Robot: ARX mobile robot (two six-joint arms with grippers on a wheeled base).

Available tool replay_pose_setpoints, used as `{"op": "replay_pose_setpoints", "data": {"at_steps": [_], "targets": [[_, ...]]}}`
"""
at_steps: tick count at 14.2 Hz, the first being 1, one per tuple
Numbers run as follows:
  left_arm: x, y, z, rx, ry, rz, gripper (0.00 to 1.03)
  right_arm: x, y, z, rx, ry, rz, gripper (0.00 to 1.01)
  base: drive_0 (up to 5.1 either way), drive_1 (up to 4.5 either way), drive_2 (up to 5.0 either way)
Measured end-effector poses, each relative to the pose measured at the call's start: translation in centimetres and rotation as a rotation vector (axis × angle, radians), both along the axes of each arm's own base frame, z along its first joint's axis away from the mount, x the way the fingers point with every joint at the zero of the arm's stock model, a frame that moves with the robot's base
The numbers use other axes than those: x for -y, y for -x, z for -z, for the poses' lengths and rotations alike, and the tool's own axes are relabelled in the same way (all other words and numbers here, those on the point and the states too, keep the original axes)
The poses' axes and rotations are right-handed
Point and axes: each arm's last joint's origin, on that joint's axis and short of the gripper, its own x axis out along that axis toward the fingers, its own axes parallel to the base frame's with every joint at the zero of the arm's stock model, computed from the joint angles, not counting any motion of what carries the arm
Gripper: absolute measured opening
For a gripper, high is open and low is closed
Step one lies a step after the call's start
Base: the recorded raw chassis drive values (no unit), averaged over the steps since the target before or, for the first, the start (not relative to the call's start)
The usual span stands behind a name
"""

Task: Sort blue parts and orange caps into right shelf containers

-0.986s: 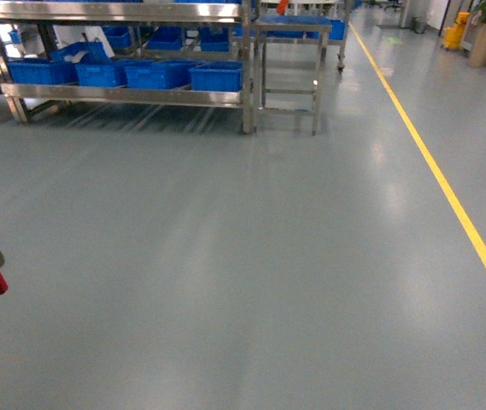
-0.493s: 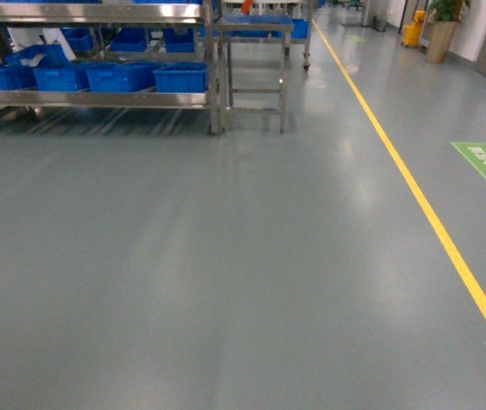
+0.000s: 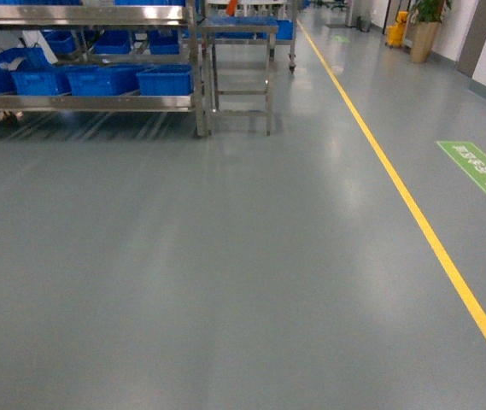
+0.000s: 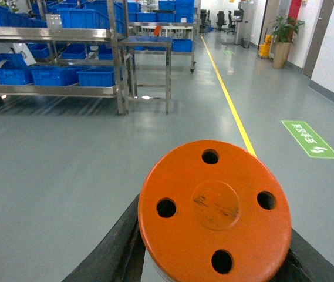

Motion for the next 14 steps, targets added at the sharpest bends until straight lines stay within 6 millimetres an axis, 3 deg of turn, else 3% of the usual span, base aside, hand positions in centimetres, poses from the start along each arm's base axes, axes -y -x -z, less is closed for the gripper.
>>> {"op": "replay_pose_setpoints", "data": {"at_steps": [14], "targets": [[0.02, 0.0, -0.02, 0.002, 0.0, 0.002, 0.43, 0.0, 0.0, 0.0, 0.0, 0.0, 0.0, 0.43, -0.2, 4.13, -4.5]]}}
